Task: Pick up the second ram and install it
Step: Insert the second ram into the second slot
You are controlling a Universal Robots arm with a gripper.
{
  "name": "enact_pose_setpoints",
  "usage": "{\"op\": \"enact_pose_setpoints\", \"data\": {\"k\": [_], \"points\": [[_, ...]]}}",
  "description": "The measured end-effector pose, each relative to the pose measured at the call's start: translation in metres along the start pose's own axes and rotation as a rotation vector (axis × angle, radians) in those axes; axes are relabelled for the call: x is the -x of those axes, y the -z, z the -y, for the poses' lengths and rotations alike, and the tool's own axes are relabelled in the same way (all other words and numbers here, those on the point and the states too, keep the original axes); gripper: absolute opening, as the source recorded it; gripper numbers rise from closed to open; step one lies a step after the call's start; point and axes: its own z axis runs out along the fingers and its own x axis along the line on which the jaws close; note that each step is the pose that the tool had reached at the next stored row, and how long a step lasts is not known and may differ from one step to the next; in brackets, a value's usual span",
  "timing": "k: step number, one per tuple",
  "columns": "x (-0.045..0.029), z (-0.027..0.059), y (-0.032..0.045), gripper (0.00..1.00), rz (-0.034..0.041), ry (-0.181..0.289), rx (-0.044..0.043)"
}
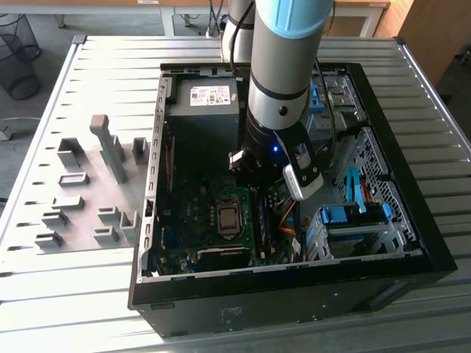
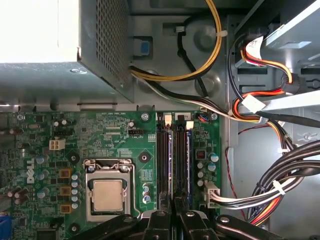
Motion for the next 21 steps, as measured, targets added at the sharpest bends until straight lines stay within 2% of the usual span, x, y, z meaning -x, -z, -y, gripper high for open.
{"op": "enact_pose_setpoints", "data": {"k": [17,21], "points": [[-0.0001,0.0002,-0.0127,0.14,-0.0002,0.011,0.0021],[-0.0001,0.0002,-0.0132,0.14,-0.0003,0.011,0.0019]]}}
